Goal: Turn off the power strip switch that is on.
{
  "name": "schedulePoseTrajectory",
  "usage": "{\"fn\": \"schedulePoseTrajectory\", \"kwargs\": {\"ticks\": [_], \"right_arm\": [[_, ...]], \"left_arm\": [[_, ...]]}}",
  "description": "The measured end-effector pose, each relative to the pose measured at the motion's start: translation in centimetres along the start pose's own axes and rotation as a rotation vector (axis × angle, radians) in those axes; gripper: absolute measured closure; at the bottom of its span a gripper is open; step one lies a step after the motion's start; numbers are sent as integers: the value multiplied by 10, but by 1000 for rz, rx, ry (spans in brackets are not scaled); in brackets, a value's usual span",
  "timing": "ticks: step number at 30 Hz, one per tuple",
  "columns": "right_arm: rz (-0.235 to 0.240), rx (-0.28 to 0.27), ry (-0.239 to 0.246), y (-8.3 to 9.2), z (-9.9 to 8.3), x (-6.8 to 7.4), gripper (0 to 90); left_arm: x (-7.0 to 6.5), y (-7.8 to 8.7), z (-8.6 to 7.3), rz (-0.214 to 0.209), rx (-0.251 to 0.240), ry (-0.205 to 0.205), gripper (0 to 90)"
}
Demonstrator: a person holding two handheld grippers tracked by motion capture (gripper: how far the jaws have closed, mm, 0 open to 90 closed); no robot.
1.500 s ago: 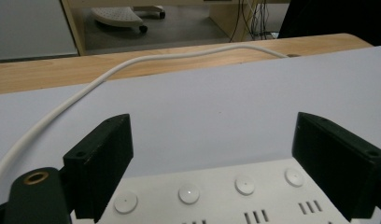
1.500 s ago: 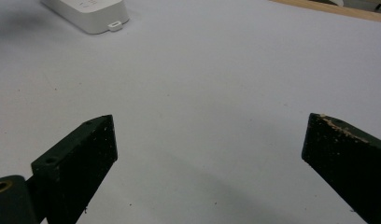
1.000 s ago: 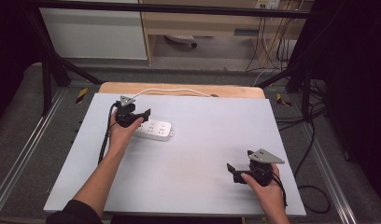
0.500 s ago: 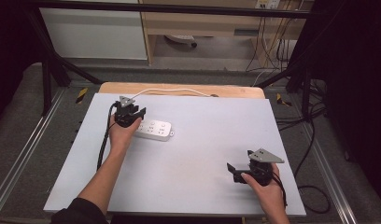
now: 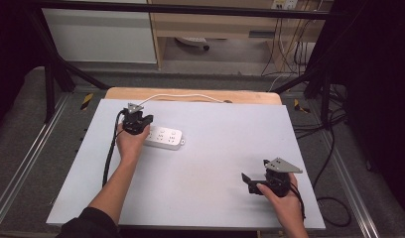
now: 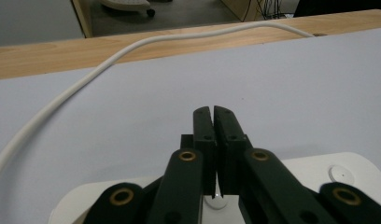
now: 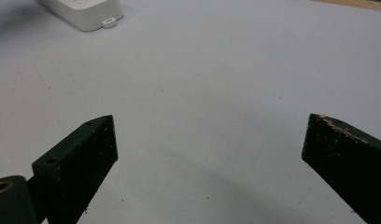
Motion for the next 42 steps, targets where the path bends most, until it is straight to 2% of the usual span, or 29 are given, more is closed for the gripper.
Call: {"fn": "schedulePoseTrajectory", "kwargs": {"ticks": [16,21,31,36,42], "right_arm": [[0,3,-3,0,0,-1,39],[-1,3,-4,0,0,-1,38],[-4,4,-4,0,0,-2,36],[4,5,1,0,-1,-2,26],[-1,8,-4,0,-2,-3,27]], "left_arm": [[-3,-1,-10,-20,49,8,900],[-4,1,-10,-27,60,-18,900],[-2,11,-16,-27,62,-15,900],[-3,11,-19,-28,64,-5,900],[-7,10,-19,-39,60,-12,900]]}}
Point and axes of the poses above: each handheld gripper's, and its own axes: y roughly backward along the jaws, z roughly out of its top, x roughly to its left, the point moved 10 cm from there along -y, roughly forward along the jaws, and after that the axes turned 15 degrees about -x, right-handed, at the moved point
